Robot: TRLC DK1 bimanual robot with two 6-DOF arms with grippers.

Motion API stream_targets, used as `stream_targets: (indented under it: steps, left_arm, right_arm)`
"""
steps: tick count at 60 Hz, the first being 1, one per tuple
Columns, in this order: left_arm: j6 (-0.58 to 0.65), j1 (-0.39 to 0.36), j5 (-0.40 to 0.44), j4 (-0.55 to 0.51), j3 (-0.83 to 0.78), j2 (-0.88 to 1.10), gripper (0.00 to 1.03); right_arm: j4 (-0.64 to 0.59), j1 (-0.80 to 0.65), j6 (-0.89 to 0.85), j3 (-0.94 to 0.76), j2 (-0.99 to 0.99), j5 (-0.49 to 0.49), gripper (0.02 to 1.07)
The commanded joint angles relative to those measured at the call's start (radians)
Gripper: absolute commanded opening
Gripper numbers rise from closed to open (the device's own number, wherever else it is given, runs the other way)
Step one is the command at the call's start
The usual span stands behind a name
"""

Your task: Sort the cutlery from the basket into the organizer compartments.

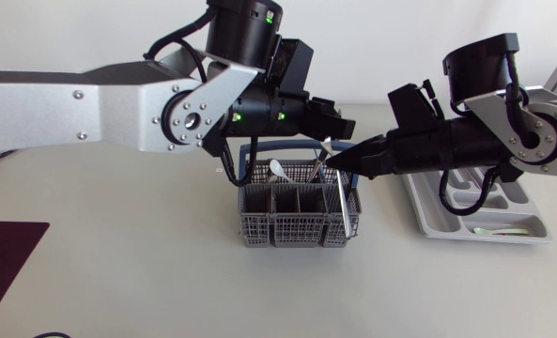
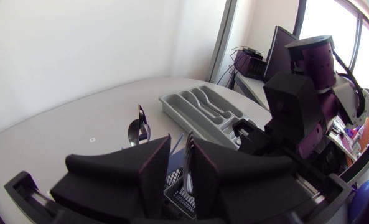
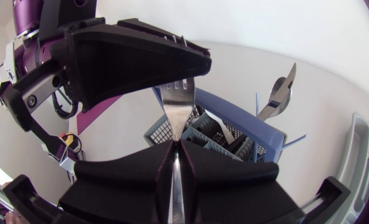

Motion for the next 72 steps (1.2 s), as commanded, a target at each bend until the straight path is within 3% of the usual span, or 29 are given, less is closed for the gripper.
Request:
stream_targets:
  steps: [1, 18, 35, 56, 72]
  left_arm:
    - [-0.024, 0.014, 0.007, 0.0, 0.038, -0.031, 0.34]
    - [-0.01, 0.073, 0.004, 0.002, 0.04, -0.077, 0.5]
    - [-0.009, 0.149, 0.004, -0.012, 0.057, -0.132, 0.54]
    - [0.072, 0.186, -0.013, -0.034, 0.015, -0.182, 0.54]
    - [0.206, 0.134, -0.094, -0.037, -0.088, -0.235, 0.56]
  right_arm:
    - [0.011, 0.003, 0.01, -0.037, -0.034, -0.008, 0.11]
    - [-0.026, -0.044, -0.002, -0.097, -0.111, -0.015, 0.11]
    - [-0.138, -0.195, -0.122, -0.159, -0.18, -0.056, 0.11]
    - [-0.273, -0.537, -0.303, -0.091, -0.148, -0.159, 0.11]
    - [-0.293, -0.782, -0.396, 0.051, 0.053, -0.206, 0.11]
